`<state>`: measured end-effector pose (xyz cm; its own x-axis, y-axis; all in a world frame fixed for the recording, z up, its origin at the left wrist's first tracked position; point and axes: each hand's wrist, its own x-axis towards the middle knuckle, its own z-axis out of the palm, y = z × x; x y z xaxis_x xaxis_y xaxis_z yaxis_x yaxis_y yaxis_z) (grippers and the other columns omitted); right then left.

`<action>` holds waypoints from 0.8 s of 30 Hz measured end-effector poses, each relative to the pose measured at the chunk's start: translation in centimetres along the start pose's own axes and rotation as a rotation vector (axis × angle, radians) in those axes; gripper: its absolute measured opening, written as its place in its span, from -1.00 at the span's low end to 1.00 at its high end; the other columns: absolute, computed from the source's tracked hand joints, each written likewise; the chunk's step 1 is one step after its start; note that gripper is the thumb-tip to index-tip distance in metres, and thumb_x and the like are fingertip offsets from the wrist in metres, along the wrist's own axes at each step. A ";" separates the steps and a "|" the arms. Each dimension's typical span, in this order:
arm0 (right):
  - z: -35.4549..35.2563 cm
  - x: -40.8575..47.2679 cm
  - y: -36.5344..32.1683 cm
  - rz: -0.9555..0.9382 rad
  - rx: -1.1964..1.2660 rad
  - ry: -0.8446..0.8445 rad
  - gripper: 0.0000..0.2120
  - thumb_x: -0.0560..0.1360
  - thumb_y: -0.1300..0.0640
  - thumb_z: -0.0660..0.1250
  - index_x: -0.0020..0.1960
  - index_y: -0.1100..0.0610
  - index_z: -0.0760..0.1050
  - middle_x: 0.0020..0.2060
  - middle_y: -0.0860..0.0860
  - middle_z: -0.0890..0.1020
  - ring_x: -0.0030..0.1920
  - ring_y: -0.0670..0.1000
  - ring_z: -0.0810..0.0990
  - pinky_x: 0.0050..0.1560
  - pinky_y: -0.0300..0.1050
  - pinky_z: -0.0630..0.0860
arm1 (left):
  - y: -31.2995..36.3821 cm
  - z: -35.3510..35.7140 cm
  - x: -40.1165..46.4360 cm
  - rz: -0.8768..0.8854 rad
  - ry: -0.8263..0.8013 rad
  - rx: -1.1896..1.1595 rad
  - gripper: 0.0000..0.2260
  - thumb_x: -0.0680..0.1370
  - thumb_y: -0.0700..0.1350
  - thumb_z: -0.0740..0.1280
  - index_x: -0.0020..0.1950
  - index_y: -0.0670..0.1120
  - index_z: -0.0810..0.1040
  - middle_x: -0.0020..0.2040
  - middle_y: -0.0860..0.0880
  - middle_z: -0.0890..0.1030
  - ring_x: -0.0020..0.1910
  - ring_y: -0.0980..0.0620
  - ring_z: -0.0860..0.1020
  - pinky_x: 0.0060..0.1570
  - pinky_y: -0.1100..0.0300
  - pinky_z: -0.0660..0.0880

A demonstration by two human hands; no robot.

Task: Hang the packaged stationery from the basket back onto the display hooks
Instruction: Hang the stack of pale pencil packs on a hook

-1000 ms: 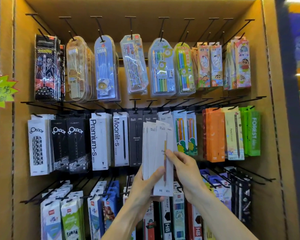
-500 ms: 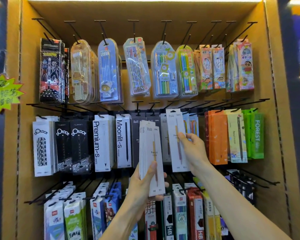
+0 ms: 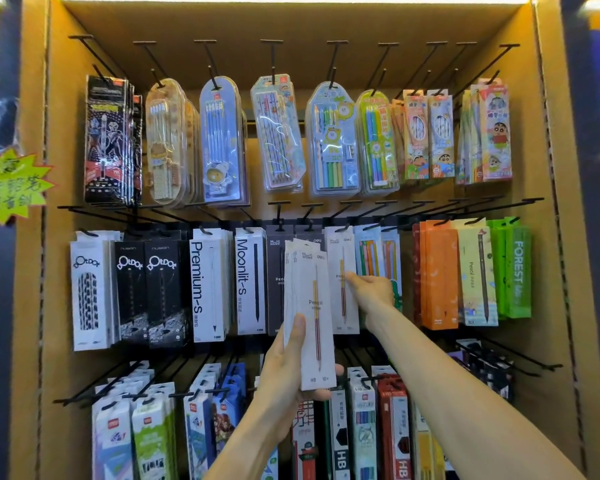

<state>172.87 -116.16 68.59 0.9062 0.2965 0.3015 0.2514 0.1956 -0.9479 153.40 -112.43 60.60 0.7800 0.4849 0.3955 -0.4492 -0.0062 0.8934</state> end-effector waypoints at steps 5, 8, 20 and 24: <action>-2.0 -5.0 0.4 -0.151 -0.024 0.065 -0.59 0.59 -0.11 0.39 0.32 0.12 0.55 0.18 -0.04 0.63 0.16 -0.01 0.58 0.27 0.00 0.52 | 0.0 0.0 -0.4 0.008 -0.001 0.017 -0.58 0.59 0.28 0.26 0.38 0.14 0.52 0.10 -0.23 0.71 -0.03 -0.28 0.72 -0.48 0.13 0.55; -3.1 -10.4 1.3 -0.189 0.104 -0.207 -0.71 0.60 -0.14 0.34 0.15 0.04 0.65 0.00 -0.05 0.74 0.03 -0.04 0.71 0.05 -0.03 0.64 | -0.3 0.7 -0.4 0.012 -0.019 0.011 -0.58 0.60 0.27 0.25 0.39 0.12 0.53 0.11 -0.16 0.73 -0.03 -0.24 0.73 -0.49 0.16 0.54; -5.3 -10.1 0.9 -0.209 0.290 -0.186 -0.80 0.60 0.07 0.40 0.21 0.05 0.53 -0.05 -0.01 0.76 -0.07 -0.06 0.75 -0.16 -0.17 0.66 | -0.9 2.0 0.2 0.038 0.099 -0.002 -0.65 0.62 0.22 0.29 0.33 0.08 0.54 0.06 -0.11 0.74 -0.12 -0.07 0.72 -0.46 0.12 0.59; -5.3 -7.6 -1.2 -0.233 0.258 -0.125 -0.80 0.60 0.07 0.40 0.20 0.06 0.52 -0.01 -0.01 0.70 -0.04 -0.07 0.71 0.12 0.00 0.65 | -0.6 1.6 -0.1 0.070 0.132 0.067 -0.70 0.66 0.15 0.27 0.30 0.03 0.49 -0.01 -0.12 0.75 -0.08 -0.10 0.75 -0.53 0.17 0.55</action>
<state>167.45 -123.56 66.88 0.7820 0.3254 0.5316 0.3377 0.4958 -0.8001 154.29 -113.87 60.40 0.6818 0.5921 0.4296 -0.4670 -0.0997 0.8786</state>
